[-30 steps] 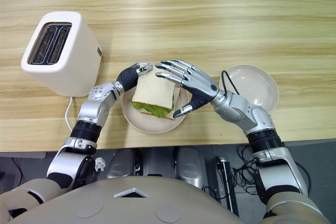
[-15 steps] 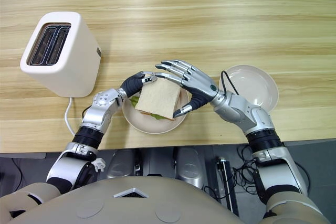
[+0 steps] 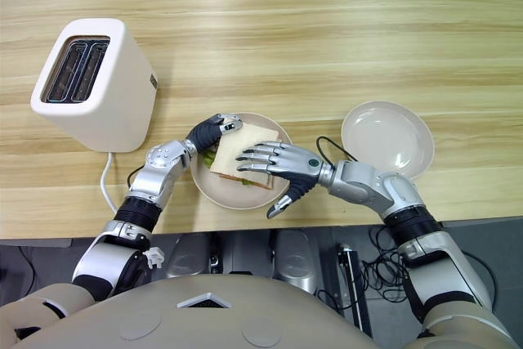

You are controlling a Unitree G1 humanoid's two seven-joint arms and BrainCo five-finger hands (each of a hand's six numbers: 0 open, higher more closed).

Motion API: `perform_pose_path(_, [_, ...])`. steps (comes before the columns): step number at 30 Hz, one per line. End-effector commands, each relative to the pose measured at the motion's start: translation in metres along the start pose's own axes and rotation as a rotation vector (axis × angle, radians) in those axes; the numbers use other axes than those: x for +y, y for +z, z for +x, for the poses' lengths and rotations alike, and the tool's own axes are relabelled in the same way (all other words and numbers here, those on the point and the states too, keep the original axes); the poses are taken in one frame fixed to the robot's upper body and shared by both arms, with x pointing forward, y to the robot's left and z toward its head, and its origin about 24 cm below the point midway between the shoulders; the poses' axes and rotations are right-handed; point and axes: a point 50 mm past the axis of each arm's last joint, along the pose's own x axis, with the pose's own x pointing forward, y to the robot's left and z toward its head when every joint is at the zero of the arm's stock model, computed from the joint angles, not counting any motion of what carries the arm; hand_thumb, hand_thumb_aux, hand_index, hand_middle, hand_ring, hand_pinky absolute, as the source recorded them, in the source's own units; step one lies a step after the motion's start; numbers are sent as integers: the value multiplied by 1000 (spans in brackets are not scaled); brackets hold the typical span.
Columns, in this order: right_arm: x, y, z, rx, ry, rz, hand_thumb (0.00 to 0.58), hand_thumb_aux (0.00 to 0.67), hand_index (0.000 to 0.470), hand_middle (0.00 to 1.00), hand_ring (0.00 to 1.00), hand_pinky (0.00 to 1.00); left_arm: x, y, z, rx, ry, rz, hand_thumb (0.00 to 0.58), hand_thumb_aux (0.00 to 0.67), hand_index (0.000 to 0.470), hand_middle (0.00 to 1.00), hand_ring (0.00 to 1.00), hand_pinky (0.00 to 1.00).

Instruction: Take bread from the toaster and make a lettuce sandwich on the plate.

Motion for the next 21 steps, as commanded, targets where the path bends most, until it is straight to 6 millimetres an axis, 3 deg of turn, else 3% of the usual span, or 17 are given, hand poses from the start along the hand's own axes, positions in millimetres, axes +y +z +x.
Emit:
perform_pose_path(1, [26, -2, 1, 55, 191, 44, 0, 0, 0, 0, 0, 0, 0, -3, 2, 19, -3, 11, 580, 670, 460, 1000, 1000, 1000])
perform_pose_path(6, [54, -3, -13, 183, 474, 169, 0, 0, 0, 0, 0, 0, 3, -2, 2, 16, 7, 23, 580, 670, 460, 1000, 1000, 1000])
perform_pose_path(10, [55, 5, -15, 183, 530, 234, 0, 0, 0, 0, 0, 0, 12, 6, 0, -18, 63, 72, 580, 670, 460, 1000, 1000, 1000])
perform_pose_path(11, [53, 6, -15, 184, 526, 235, 0, 0, 0, 0, 0, 0, 14, 10, 0, -29, 84, 98, 575, 607, 417, 1000, 1000, 1000])
perform_pose_path(12, [52, 6, -15, 187, 523, 236, 0, 0, 0, 0, 0, 0, 17, 14, 0, -44, 106, 114, 535, 483, 332, 1000, 1000, 1000])
perform_pose_path(13, [50, 5, -14, 194, 519, 224, 0, 0, 0, 0, 0, 0, 22, 20, -1, -58, 143, 142, 535, 483, 332, 1000, 1000, 1000])
perform_pose_path(14, [48, 5, -14, 201, 514, 207, 0, 0, 0, 0, 0, 0, 27, 27, -2, -74, 186, 178, 198, 126, 87, 1000, 1000, 1000])
perform_pose_path(15, [46, 4, -14, 206, 507, 200, 0, 0, 0, 0, 0, 0, 32, 35, -3, -92, 230, 207, 198, 126, 87, 1000, 1000, 1000])
perform_pose_path(16, [45, 5, -13, 208, 498, 200, 0, 0, 0, 0, 0, 0, 38, 43, -4, -111, 281, 246, 0, 0, 0, 1000, 1000, 1000])
perform_pose_path(17, [44, 5, -13, 208, 490, 199, 0, 0, 0, 0, 0, 0, 44, 51, -7, -127, 337, 294, 0, 0, 0, 1000, 1000, 1000])
perform_pose_path(18, [43, 5, -12, 208, 484, 195, 0, 0, 0, 0, 0, 0, 50, 59, -10, -146, 403, 353, 0, 0, 0, 882, 882, 882])
perform_pose_path(20, [42, 5, -11, 206, 476, 189, 0, 0, 0, 0, 0, 0, 62, 80, -20, -213, 562, 469, 0, 0, 0, 286, 286, 286])
perform_pose_path(21, [41, 5, -10, 205, 466, 183, 0, 0, 0, 0, 0, 0, 66, 90, -25, -250, 641, 543, 0, 0, 0, 110, 110, 110])
